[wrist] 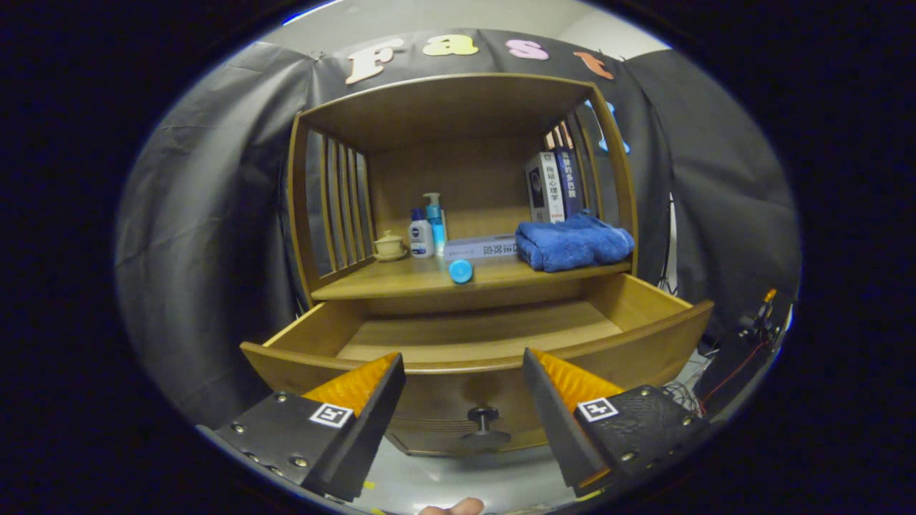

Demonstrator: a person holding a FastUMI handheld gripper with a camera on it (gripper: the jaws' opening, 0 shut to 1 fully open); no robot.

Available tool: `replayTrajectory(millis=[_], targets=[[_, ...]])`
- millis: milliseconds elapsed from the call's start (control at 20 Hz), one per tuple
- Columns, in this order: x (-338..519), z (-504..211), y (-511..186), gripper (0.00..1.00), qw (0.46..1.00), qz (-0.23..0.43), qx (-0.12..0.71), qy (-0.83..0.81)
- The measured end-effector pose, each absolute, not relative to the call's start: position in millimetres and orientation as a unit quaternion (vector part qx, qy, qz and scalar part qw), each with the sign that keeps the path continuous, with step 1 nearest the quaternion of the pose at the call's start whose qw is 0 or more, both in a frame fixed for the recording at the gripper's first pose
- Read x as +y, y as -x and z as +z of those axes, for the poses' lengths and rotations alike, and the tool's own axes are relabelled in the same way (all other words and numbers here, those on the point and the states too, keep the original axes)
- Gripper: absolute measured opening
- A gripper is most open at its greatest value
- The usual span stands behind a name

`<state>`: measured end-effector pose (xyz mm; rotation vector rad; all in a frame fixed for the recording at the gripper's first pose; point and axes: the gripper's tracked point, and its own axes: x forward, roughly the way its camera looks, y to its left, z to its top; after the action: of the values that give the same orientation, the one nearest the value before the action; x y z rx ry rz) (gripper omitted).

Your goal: Pull open the drawer, take out the items inside it, and place them on the countertop above the cabinet.

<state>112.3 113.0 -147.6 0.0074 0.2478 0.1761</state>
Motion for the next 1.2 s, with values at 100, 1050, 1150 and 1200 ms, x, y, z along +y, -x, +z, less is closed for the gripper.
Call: replayTrajectory(millis=[100, 1050, 1150, 1200], targets=[[113, -142, -117, 0.97, 0.989, 0.094, 0.109, -0.008], [121, -157, -168, 0.99, 0.987, 0.075, 0.140, 0.039], [123, -158, -181, 0.99, 0.985, 0.076, 0.146, 0.045], [125, -159, -186, 0.99, 0.985, 0.077, 0.148, 0.044]])
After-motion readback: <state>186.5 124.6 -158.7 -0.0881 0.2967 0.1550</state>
